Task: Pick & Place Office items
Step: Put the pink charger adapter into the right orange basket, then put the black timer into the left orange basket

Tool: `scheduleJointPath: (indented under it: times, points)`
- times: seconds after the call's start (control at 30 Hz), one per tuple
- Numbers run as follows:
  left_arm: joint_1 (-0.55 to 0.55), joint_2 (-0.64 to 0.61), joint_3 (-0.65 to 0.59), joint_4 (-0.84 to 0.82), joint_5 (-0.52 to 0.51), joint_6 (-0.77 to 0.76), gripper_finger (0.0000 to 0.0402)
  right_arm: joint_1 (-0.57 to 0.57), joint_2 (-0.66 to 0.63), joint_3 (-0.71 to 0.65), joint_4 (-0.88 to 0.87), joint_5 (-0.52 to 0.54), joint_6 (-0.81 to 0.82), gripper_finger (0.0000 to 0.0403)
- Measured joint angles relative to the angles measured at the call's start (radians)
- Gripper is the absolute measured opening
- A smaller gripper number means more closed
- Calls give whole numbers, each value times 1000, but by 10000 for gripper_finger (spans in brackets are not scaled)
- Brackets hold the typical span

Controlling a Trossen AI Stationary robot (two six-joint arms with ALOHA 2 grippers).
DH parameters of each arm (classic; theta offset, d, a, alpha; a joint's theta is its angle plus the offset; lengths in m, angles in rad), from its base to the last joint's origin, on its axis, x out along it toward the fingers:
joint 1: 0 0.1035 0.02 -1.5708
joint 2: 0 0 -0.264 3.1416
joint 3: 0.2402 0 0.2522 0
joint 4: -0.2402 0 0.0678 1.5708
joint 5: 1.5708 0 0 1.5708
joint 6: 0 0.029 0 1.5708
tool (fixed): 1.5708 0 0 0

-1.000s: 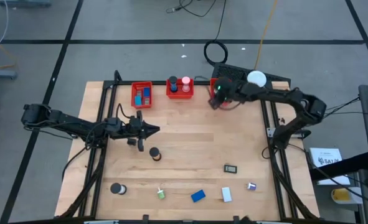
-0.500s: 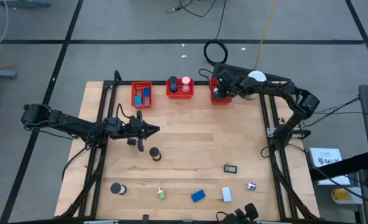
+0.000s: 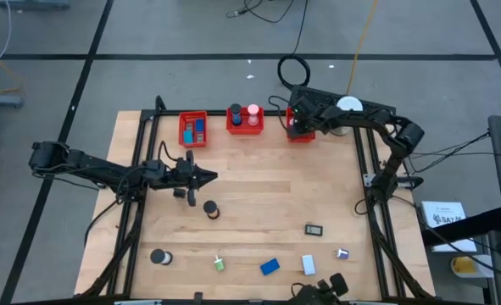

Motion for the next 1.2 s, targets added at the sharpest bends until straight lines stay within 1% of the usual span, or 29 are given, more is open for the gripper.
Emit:
scheduleJointPath:
  times: [0.1,0.3,0.4,0.57,0.7,0.77,0.87,0.97,1.07,1.2]
  points:
    - [0,0,0,0,0,0,37,0,7,0,12,0,-3,140]
    - [0,0,0,0,0,0,37,0,7,0,44,1,-23,180]
    - [0,0,0,0,0,0,37,0,7,0,44,2,-45,194]
    - [0,0,0,0,0,0,37,-5,-15,0,44,2,-75,206]
    - [0,0,0,0,0,0,37,-5,-71,0,35,1,-103,202]
    - [0,0,0,0,0,0,37,2,-112,0,25,-3,-133,194]
    - [0,0,0,1,0,0,37,26,-167,0,-10,-9,-176,170]
    - [1,0,0,10,-1,0,37,66,-222,-26,-11,-71,-219,136]
    - [0,0,0,9,1,-4,37,116,-280,-106,52,-131,-241,95]
    - [0,0,0,9,7,-42,37,191,-357,-244,168,-173,-242,41]
